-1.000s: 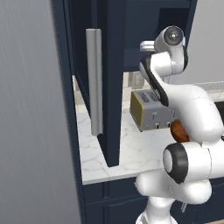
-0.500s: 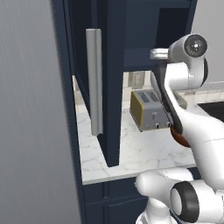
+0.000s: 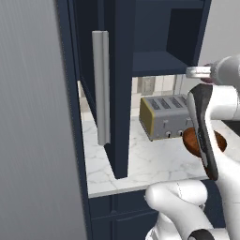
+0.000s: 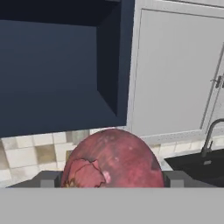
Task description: Pick the onions from the cabinet and place them in one bowl. Pick the garlic from the sink and place it in the other bowl.
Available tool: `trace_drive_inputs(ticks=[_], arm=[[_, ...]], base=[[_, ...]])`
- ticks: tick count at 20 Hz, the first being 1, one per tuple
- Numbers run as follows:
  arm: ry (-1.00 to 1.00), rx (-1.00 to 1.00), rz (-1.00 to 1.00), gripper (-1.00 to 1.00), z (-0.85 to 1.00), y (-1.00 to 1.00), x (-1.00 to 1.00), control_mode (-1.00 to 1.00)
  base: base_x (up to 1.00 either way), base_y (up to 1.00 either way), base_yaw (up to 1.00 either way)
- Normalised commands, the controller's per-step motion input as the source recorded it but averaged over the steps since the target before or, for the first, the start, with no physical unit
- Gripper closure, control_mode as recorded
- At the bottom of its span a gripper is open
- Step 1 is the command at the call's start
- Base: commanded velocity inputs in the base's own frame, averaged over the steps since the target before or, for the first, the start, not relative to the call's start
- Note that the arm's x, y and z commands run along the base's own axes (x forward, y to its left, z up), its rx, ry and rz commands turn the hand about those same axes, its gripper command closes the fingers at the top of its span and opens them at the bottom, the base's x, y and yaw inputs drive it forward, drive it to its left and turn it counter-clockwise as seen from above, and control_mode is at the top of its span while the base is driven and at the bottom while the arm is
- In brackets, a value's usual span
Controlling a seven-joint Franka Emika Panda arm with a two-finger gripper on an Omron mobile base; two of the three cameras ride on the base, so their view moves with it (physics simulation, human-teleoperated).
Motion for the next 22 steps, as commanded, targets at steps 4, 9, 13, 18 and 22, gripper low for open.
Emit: trace_drive_inputs(ticks=[4,9,13,18,22], arm=[[0.00,-0.01,0.00,1.00,-0.14,-0.57,-1.00,-1.00],[0.08,0.01,0.00,1.00,0.00,-0.55,-0.57,-1.00],[0.21,0.00,-0.01,1.00,-0.14,-0.50,-0.24,-1.00],[0.29,0.00,0.01,1.00,-0.60,-0.24,0.06,-1.00],[0.19,0.03,0.18,1.00,-0.67,-0.09,0.14,-1.00]], base=[[0.00,0.00,0.00],[0.00,0.00,0.00],[0.00,0.00,0.00],[0.00,0.00,0.00],[0.00,0.00,0.00]])
